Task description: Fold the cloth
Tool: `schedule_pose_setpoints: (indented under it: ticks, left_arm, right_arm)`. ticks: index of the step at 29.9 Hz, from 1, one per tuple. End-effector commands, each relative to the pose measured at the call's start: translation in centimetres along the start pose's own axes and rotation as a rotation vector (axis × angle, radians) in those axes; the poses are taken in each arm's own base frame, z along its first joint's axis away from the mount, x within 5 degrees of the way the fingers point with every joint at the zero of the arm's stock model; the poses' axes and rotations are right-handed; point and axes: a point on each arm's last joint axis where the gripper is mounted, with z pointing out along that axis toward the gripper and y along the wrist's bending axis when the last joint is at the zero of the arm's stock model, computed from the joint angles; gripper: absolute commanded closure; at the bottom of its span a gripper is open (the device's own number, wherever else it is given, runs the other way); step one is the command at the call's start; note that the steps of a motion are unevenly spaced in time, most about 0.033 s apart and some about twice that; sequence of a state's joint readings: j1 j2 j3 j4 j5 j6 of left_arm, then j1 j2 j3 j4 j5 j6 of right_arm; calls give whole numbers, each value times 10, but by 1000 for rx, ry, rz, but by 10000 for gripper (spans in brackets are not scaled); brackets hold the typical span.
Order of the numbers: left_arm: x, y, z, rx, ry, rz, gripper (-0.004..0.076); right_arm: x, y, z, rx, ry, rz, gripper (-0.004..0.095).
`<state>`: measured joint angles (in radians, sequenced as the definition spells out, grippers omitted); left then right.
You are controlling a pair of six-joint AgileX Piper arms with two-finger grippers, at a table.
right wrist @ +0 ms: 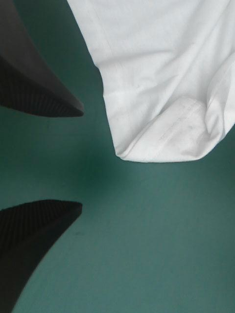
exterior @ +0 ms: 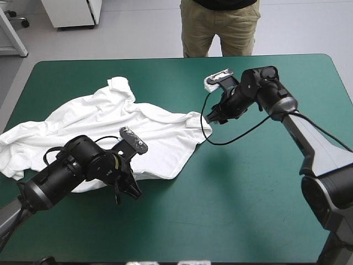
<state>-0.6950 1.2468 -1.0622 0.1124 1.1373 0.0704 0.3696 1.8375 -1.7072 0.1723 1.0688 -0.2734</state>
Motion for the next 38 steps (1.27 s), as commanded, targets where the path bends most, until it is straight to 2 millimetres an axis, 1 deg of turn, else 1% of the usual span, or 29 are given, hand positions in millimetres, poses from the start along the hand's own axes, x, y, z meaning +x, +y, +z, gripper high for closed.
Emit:
schedule_pose_setpoints:
  ticks: [1,5,7,12,14,17,19,21,22,23,25,26,27,31,33,35,38]
  left_arm:
    - [-4,2,-14,-4,-73,-17,733]
    - [-5,1,-14,-2,-75,-18,733]
    - [-5,1,-14,-3,-77,-18,733]
    - [-5,1,-14,-3,-77,-18,733]
    - [-5,1,-14,-3,-77,-18,733]
    - [-4,1,-14,-2,-74,-18,733]
    - [-4,1,-14,-2,-71,-18,733]
    - [-4,1,-14,-2,-71,-18,733]
    - [-4,1,-14,-2,-71,-18,733]
    - [-4,1,-14,-2,-71,-18,733]
    - [-4,2,-14,-4,-71,-21,733]
    - [-4,2,-14,-13,-70,-24,733]
    - [-4,3,-14,-24,-67,-19,733]
    - [-4,11,-15,-108,-64,20,732]
    - [-4,17,-15,-169,-63,45,732]
    - [-4,27,-15,-203,-73,28,729]
    - [-2,50,-15,-222,-110,-47,729]
  right_arm:
    - [-14,0,4,-16,-92,-8,388]
    - [-18,-5,32,-30,-57,2,334]
    - [-23,-5,40,-39,-57,-1,335]
    - [-33,-1,47,-53,-60,-16,335]
    - [-33,4,55,-60,-45,-23,344]
    - [-30,10,71,-66,5,-37,379]
    - [-28,15,81,-77,42,-46,431]
    - [-26,19,86,-87,63,-55,524]
    - [-26,22,86,-87,64,-61,634]
    - [-26,22,86,-88,64,-64,719]
    - [-27,22,82,-83,57,-72,932]
    - [-29,22,77,-78,44,-69,911]
    - [-29,21,74,-68,36,-75,910]
    - [-35,10,44,-29,-30,-61,910]
    - [-36,0,24,-15,-70,-17,912]
    - [-34,-12,4,-11,-102,19,926]
    - [-28,-29,-35,-46,-163,84,925]
